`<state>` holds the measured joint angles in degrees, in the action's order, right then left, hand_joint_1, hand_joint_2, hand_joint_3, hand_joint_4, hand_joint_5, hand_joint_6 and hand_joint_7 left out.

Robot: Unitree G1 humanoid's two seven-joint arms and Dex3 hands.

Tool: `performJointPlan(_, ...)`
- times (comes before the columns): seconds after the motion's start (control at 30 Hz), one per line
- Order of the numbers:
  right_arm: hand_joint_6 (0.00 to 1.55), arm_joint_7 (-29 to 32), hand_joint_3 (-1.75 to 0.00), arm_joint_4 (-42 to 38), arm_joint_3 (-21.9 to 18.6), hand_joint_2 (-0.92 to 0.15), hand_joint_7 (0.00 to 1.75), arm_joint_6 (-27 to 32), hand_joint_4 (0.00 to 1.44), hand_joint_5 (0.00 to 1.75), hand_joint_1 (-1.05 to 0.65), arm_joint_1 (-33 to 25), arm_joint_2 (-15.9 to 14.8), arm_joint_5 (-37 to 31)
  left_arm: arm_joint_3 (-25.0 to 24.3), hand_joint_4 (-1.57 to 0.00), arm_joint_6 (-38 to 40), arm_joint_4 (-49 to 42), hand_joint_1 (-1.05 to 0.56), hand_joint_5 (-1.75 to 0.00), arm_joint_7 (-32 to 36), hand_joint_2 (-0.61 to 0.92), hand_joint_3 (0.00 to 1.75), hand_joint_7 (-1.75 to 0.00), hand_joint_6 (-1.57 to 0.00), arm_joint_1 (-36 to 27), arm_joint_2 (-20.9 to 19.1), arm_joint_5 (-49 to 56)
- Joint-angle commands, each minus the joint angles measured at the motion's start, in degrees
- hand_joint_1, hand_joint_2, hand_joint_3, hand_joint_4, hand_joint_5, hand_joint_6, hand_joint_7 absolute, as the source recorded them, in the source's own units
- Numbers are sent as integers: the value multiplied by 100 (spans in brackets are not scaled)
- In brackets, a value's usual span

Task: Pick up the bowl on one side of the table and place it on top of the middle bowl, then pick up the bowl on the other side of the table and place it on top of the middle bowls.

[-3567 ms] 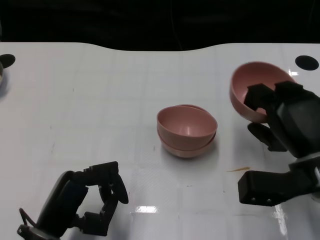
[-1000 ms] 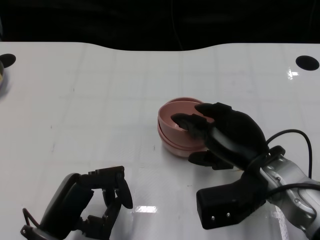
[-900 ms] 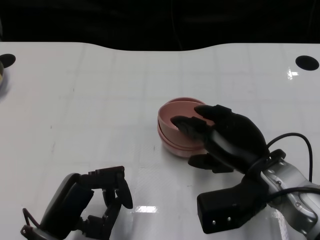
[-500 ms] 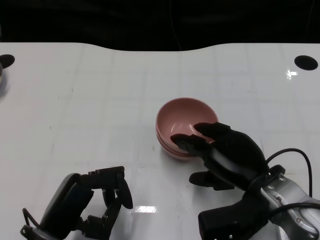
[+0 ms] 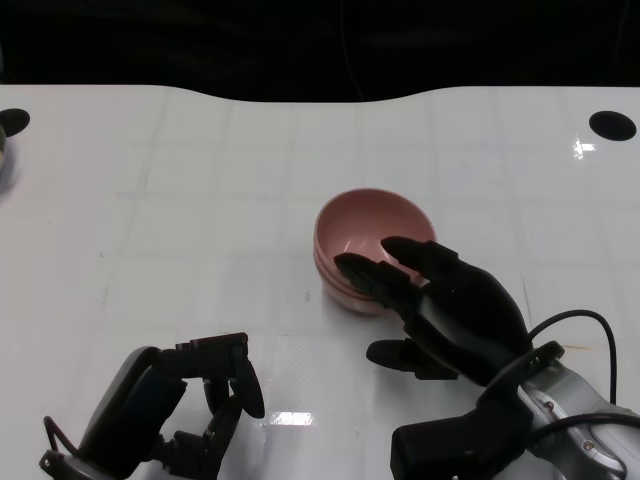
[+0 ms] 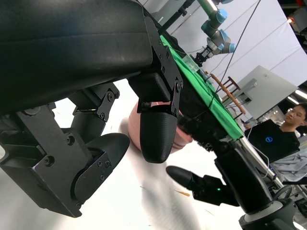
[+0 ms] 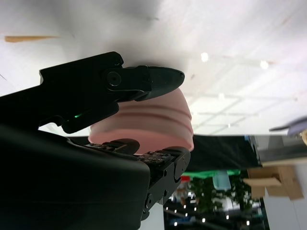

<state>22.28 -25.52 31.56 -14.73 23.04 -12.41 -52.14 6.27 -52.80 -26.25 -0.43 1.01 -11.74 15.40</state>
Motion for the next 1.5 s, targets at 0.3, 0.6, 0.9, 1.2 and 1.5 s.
performJointPlan(0.3,14,101,-41,381,-255,-92,1,-8,10,12,-67,18,-101,143,-38,-89,-26,-19,-1,-169,49,23,156,-148,-85,-6,-85,52)
performJointPlan(0.6,22,57,-24,1255,-613,-92,4,-560,2,47,-61,-740,-629,520,-5,-89,-104,-78,0,-169,8,22,157,-149,-84,34,-70,1)
performJointPlan(0.9,50,356,-6,1527,-1243,-90,18,-2123,16,90,-31,-1687,-840,1610,1,-89,-93,-99,0,-170,6,22,156,-150,-84,60,-59,-8)
performJointPlan(1.2,91,239,-10,1603,-1777,-90,45,-3243,59,114,-14,-2466,-838,2252,-18,-89,-126,-66,0,-170,64,23,156,-150,-84,31,-46,49)
performJointPlan(1.5,94,26,-134,1327,-2121,-26,103,-3980,87,141,9,-2885,-510,2850,-38,-89,-142,-83,0,-170,3,22,158,-150,-85,29,-81,-54)
